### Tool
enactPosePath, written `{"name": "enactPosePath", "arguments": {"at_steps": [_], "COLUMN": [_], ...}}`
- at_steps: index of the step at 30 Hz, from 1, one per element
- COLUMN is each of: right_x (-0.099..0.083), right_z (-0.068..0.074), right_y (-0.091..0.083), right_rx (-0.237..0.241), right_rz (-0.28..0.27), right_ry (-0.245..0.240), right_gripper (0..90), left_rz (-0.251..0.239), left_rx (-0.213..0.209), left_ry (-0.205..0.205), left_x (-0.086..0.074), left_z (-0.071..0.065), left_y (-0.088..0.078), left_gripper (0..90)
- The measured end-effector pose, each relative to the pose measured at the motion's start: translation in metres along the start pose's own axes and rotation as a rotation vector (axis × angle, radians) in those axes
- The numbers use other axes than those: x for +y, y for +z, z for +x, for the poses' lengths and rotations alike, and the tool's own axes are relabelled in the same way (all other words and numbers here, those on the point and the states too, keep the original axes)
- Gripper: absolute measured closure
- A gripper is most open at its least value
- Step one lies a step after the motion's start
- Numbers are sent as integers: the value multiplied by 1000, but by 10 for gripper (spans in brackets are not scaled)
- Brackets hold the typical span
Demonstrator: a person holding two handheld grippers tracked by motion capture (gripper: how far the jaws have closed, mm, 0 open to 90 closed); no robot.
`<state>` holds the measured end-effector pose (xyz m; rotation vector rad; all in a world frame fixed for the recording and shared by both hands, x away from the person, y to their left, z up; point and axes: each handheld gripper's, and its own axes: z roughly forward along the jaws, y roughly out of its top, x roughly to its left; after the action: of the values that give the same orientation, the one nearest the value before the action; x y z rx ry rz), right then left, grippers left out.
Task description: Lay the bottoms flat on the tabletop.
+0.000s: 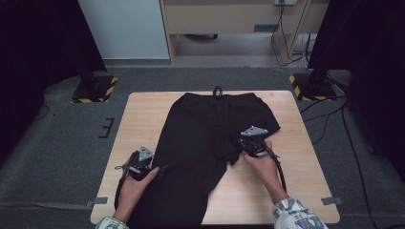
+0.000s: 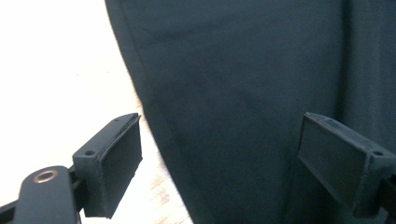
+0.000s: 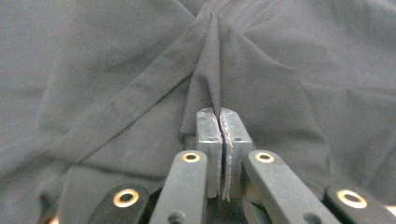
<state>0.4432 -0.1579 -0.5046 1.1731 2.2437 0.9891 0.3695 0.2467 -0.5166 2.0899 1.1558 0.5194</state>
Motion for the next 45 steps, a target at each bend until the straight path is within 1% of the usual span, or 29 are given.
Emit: {"name": "enactPosePath", "arguments": {"at_steps": [4,5,6,7,9,10,11,12,14,17,18,19,21,22,23,24,25,28,29,30,31,32,35,38,41,42,43,44,45], "right_x": [-13,-20,-20,-28,-33,-43,-43,-54,-66,-78,-90,-90,-99,-105,-105,-105,-105,-98,-94,-84,-84,-79,-61,-48,-44,-47,-47,-48,-50], "right_z": [-6,-10,-10,-13,-14,-17,-17,-19,-21,-23,-28,-28,-34,-41,-41,-45,-45,-43,-41,-36,-36,-32,-22,-15,-13,-12,-12,-12,-12], "right_y": [-20,-31,-31,-42,-47,-57,-57,-68,-79,-89,-100,-100,-110,-118,-118,-124,-124,-126,-124,-117,-117,-113,-95,-76,-61,-57,-57,-57,-58], "right_rx": [11,17,17,22,25,27,27,34,35,27,30,30,23,19,19,22,22,21,22,33,33,40,52,49,20,16,16,17,16], "right_rz": [-2,-9,-9,-4,0,10,10,29,46,65,77,77,87,77,77,36,36,-4,-14,-30,-30,-37,-57,-70,-64,-61,-61,-57,-52], "right_ry": [14,24,24,31,30,28,28,30,30,27,39,39,46,68,68,86,86,88,88,82,82,72,76,70,80,78,78,80,81], "right_gripper": [896,896,896,896,896,896,896,895,895,895,893,893,886,834,834,713,713,548,509,446,446,421,368,363,492,673,673,711,790], "left_rz": [-8,-8,-8,-7,-4,-6,-6,-5,-1,-2,-1,-1,-2,-2,1,4,4,0,-1,-1,-1,-2,-2,-4,-8,-9,-9,-6,-4], "left_rx": [9,11,11,12,12,12,12,12,14,14,14,14,14,14,14,17,17,19,20,22,22,21,24,23,21,20,20,21,22], "left_ry": [-4,-4,-4,0,5,4,5,5,7,9,11,11,10,10,12,17,17,20,21,21,21,20,19,20,19,19,20,20,20], "left_x": [0,0,0,0,0,0,0,0,0,0,0,0,0,0,1,1,1,1,2,1,1,1,1,0,0,0,0,0,0], "left_z": [1,0,0,0,-1,-1,-1,-2,-2,-2,-3,-3,-3,-4,-4,-5,-5,-7,-7,-7,-7,-6,-5,-5,-6,-6,-6,-6,-6], "left_y": [-1,-1,-1,-1,0,0,0,0,0,1,1,1,1,1,1,2,2,2,2,2,2,2,1,1,1,1,1,1,1], "left_gripper": [134,133,134,134,134,134,134,134,135,134,134,134,134,134,134,134,135,134,134,134,134,134,134,134,134,134,134,134,134]}}
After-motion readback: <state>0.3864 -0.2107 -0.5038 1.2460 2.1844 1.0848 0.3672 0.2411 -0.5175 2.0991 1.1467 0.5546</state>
